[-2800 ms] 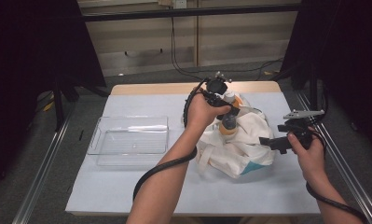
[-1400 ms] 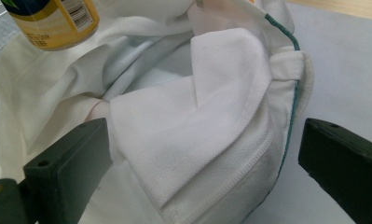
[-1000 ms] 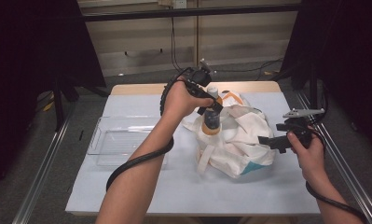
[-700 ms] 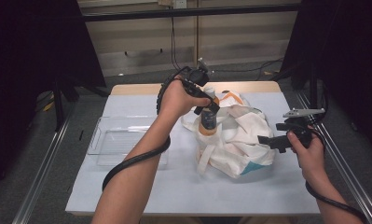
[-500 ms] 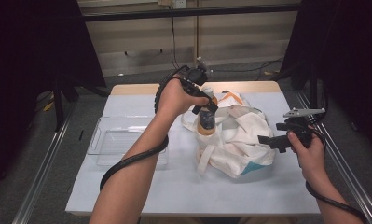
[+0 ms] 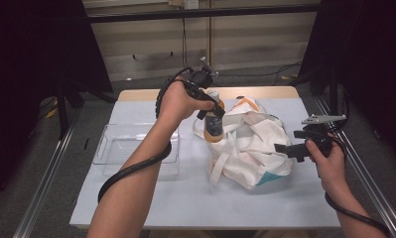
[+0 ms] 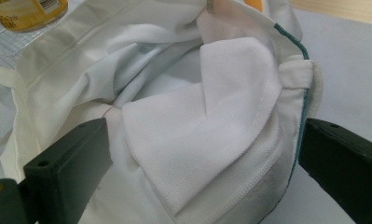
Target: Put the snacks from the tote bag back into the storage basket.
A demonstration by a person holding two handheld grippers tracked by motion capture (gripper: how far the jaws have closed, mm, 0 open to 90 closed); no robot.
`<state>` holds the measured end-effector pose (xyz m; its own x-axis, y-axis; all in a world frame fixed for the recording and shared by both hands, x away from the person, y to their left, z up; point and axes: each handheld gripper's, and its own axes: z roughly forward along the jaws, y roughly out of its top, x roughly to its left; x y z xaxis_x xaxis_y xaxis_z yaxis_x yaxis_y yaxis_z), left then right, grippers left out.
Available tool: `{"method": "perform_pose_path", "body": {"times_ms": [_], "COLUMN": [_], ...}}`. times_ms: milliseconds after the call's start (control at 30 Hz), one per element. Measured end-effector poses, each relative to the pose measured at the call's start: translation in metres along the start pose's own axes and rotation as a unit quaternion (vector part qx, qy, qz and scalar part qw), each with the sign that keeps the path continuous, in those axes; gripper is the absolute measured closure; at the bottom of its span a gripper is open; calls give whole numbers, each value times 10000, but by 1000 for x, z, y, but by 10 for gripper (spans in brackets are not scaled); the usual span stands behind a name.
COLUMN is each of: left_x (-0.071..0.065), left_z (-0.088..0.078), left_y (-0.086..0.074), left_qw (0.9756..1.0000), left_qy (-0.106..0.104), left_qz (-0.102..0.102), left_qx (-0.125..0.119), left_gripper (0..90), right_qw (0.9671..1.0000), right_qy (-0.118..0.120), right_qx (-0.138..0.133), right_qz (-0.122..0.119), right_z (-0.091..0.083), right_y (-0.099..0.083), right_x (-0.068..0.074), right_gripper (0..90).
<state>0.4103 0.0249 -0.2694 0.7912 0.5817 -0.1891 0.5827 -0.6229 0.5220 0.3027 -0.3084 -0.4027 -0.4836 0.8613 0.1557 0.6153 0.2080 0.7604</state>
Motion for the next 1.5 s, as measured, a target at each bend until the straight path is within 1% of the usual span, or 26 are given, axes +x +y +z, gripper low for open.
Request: {"method": "perform_pose_path", "body": {"times_ms": [67, 100, 167, 200, 333, 433, 567, 600, 767, 800, 833, 900, 1000, 1033, 1167, 1200, 1333, 1467, 1500], "left_x": [1, 2, 2, 3, 6, 8, 13, 14, 20, 22, 23, 25, 28, 29, 34, 35, 39, 43, 44], "left_z": [-2, -4, -5, -7, -11, -14, -19, -21, -28, -29, -30, -31, -33, -33, -34, -35, -36, -38, -39], "left_y": [-1, -1, -1, -2, -5, -6, -8, -9, -14, -14, -16, -17, -19, -19, -22, -23, -25, -28, -29], "left_qw": [10000, 10000, 10000, 10000, 10000, 9999, 9999, 9999, 9998, 9998, 9997, 9997, 9996, 9996, 9994, 9995, 9992, 9990, 9989], "left_qy": [7, 42, 4, 37, 15, 59, 48, 76, 146, 139, 149, 172, 190, 201, 201, 195, 246, 287, 305], "left_qz": [-12, 12, -25, -5, -27, -18, -75, -60, -139, -137, -179, -150, -221, -196, -258, -230, -270, -333, -312], "left_qx": [29, 57, 18, 44, 65, 115, 95, 99, 50, 81, 72, 89, 65, 95, 69, 96, 144, 127, 140], "left_gripper": [302, 302, 302, 302, 302, 302, 302, 302, 302, 302, 302, 302, 302, 302, 302, 302, 302, 302, 302], "right_qw": [10000, 10000, 10000, 10000, 10000, 10000, 10000, 10000, 10000, 10000, 10000, 10000, 10000, 10000, 10000, 10000, 10000, 10000, 10000], "right_qy": [2, 11, 18, 26, 28, 39, 32, 36, 55, 48, 61, 63, 75, 71, 81, 81, 78, 77, 83], "right_qx": [20, 29, 32, 24, 14, 7, 19, 19, 24, 28, 17, 15, 15, 23, 34, 36, 21, 30, 29], "right_qz": [-3, -10, -23, -16, -21, -26, -17, -12, 18, 32, 8, -1, -2, 3, 8, 16, 12, 10, 13], "right_z": [0, 0, 1, 1, 1, 1, 1, 1, 1, 1, 2, 2, 2, 2, 3, 3, 2, 2, 2], "right_y": [0, 0, 0, 0, 0, 0, 0, 0, 0, 1, 1, 1, 1, 1, 1, 1, 1, 1, 1], "right_x": [0, 0, 1, 1, 1, 1, 1, 1, 2, 3, 2, 3, 3, 4, 4, 5, 4, 4, 4], "right_gripper": [20, 20, 20, 20, 20, 19, 20, 20, 19, 20, 19, 20, 20, 19, 20, 19, 19, 19, 20]}}
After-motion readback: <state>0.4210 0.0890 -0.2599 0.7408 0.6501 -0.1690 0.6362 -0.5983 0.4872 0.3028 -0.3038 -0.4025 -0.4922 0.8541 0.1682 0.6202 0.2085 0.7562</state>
